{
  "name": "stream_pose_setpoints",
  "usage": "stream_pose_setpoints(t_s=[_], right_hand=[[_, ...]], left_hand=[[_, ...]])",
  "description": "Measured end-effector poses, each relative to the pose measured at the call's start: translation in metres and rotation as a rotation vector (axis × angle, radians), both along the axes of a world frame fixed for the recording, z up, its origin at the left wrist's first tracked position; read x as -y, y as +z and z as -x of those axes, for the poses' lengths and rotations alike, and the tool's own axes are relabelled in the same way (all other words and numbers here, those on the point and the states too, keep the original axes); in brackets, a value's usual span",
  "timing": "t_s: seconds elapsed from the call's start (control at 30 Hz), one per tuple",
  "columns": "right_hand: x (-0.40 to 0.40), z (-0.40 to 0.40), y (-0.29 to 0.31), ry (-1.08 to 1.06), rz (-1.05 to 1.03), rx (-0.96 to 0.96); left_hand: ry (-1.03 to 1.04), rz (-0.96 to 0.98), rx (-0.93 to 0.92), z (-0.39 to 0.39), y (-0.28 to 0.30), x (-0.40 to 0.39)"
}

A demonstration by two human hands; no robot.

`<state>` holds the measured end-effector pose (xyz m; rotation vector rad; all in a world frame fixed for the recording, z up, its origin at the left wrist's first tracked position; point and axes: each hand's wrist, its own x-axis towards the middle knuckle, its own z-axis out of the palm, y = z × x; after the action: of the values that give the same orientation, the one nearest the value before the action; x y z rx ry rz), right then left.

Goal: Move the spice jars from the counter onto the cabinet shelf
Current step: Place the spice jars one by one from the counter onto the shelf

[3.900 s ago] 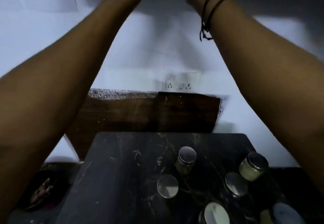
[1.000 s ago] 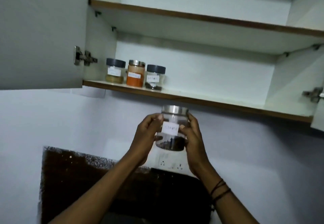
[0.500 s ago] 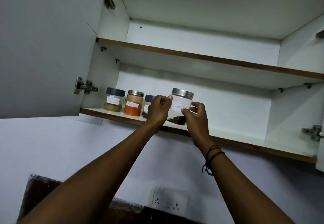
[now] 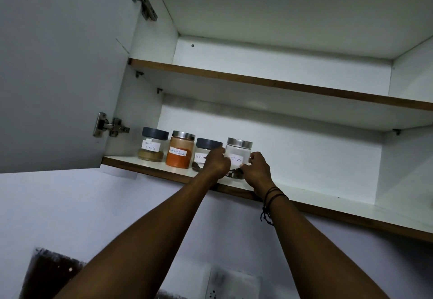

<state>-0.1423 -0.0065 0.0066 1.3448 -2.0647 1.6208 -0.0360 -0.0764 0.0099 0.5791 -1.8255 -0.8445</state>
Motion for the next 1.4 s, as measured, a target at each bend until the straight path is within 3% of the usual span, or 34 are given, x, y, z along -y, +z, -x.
stream_pose_setpoints(t_s=[0.2, 0.37, 0.53, 0.73, 0.87, 1.13, 1.4], right_hand=[[0.004, 0.002, 0.001, 0.121, -0.245, -0.066], [-0.003, -0.002, -0.002, 0.140, -0.247, -0.056], [-0.024, -0.016, -0.013, -0.009, -0.080, -0.186], [-0.080, -0.051, -0.056, 0.045, 0.202, -0.175], [-0.125, -0.066, -0.124, 0.079, 0.150, -0.159], [-0.195, -0.092, -0.317, 0.010, -0.099, 0.051], [-0.250, -0.123, -0.479, -0.084, -0.418, 0.179]], left_hand=[[0.055, 0.026, 0.116, 0.006, -0.006, 0.011], [0.133, 0.103, 0.166, 0.008, -0.013, 0.007], [0.128, 0.290, 0.057, -0.007, -0.024, -0.016], [-0.038, 0.389, -0.177, -0.034, -0.072, -0.064], [-0.116, 0.297, -0.188, -0.047, -0.133, -0.098], [-0.395, 0.073, 0.110, -0.056, -0.313, -0.163], [-0.457, -0.094, 0.396, -0.088, -0.478, -0.208]])
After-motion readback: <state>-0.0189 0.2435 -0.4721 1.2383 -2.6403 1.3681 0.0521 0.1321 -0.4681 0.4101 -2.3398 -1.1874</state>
